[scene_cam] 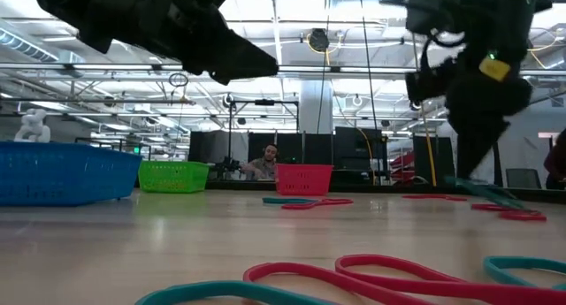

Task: Sort rubber bands into baskets
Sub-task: Put the blue rubber band into the blue bin

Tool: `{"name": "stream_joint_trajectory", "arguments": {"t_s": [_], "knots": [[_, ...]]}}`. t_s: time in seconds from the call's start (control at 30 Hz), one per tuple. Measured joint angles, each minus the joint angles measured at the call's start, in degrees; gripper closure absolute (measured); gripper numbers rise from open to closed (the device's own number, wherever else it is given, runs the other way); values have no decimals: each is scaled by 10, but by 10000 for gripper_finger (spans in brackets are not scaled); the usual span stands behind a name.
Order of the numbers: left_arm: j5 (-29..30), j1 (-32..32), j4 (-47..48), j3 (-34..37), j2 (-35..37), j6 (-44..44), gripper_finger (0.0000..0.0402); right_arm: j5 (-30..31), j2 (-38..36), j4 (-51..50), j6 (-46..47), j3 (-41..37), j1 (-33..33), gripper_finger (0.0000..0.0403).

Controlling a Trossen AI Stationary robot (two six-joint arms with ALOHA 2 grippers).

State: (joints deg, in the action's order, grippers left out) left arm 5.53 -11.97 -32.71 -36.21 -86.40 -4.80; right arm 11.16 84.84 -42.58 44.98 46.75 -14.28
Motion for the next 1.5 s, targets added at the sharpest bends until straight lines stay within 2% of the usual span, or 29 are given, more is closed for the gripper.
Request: {"name": "stream_joint_trajectory", "arguments": {"t_s": [0.17,0.3,0.47,0.6,0.87,0.97,1.17,1.3,1.5], "knots": [[-28,2,-88,0,-55,0,294,13,0,-11,-33,46,0,402],[-74,11,-194,0,-117,0,294,24,-1,-2,-58,79,-4,403],[-100,25,-288,-9,-184,18,294,24,-1,43,-95,106,-17,403],[-106,36,-337,-28,-233,60,294,20,-1,116,-130,108,-29,403],[-135,41,-376,-73,-293,119,294,3,-1,195,-165,108,-38,402],[-162,41,-373,-80,-301,120,294,-7,-2,200,-170,108,-38,402],[-165,43,-369,-83,-303,134,293,-9,-2,206,-172,108,-38,402],[-163,43,-369,-83,-304,121,263,-10,-2,214,-172,108,-38,402],[-153,42,-368,-87,-304,104,182,-10,-2,219,-172,108,-38,402]]}}
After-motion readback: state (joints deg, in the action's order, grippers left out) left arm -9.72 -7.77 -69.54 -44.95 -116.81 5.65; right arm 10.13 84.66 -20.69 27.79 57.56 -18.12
